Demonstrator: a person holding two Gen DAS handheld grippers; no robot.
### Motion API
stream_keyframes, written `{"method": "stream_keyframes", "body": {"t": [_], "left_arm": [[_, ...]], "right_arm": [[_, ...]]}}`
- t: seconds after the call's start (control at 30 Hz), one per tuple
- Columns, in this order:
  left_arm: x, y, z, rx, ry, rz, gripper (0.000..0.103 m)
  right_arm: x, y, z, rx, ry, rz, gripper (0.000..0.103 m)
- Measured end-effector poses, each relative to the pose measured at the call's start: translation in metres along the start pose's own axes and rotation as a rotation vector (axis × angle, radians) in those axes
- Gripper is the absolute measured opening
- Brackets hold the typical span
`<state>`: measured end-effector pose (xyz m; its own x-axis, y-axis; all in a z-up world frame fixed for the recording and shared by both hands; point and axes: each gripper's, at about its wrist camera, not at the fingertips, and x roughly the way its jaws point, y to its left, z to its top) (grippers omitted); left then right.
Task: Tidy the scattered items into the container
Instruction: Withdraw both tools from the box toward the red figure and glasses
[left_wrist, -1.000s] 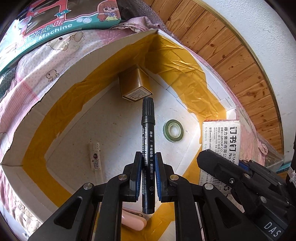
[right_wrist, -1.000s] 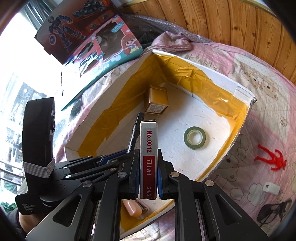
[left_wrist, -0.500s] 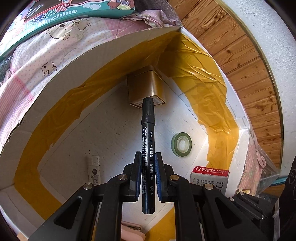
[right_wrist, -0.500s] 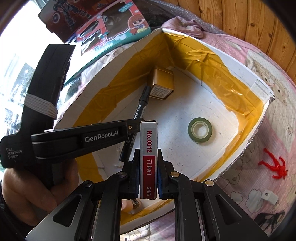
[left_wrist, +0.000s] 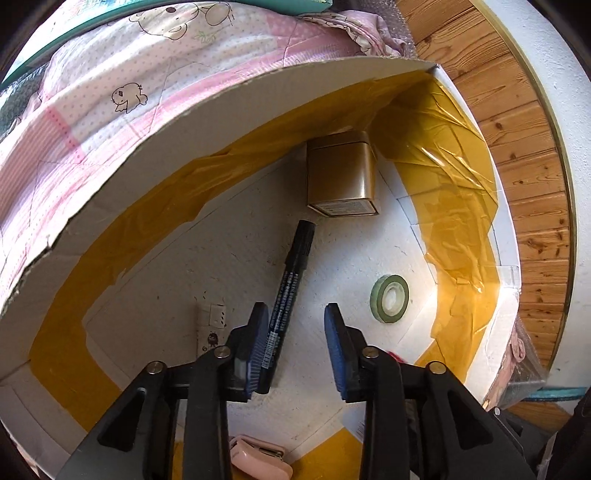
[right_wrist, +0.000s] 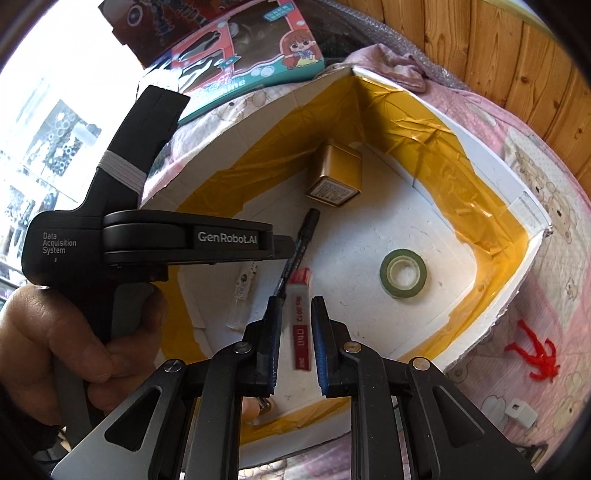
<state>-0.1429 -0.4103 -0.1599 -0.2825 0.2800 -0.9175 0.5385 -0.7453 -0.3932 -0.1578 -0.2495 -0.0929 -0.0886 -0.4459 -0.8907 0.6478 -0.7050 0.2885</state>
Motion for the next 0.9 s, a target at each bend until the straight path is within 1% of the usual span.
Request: {"method": "stream_keyframes", "body": {"t": [0.23,0.43,0.6,0.7,0.9], "left_arm": [[-0.026,0.0,-0.011,0.021,-0.045,-0.017,0.037],[-0.051,-0.006,-0.032,0.076,-0.072,-0.025,0.037],[-0.074,-0.018,-0.057,0.151,-0.092,-0.047,0.037],[-0.08,-0.03,-0.071,0.184,-0.085,-0.062,0.037],[-0.094,-0.055,-0.102,0.25,-0.096,-0.074,0.037]], "right_arm": [[-0.024,-0.008,-0.02,0.078,-0.026,0.038,0.019],[-0.042,0.0,-0.039,0.151,-0.052,0.123,0.019],[-0.066,0.006,-0.053,0.189,-0.094,0.13,0.019],[-0.084,0.005,-0.063,0.218,-0.125,0.125,0.019],[-0.119,-0.002,-0.084,0.281,-0.198,0.115,0.019]]}}
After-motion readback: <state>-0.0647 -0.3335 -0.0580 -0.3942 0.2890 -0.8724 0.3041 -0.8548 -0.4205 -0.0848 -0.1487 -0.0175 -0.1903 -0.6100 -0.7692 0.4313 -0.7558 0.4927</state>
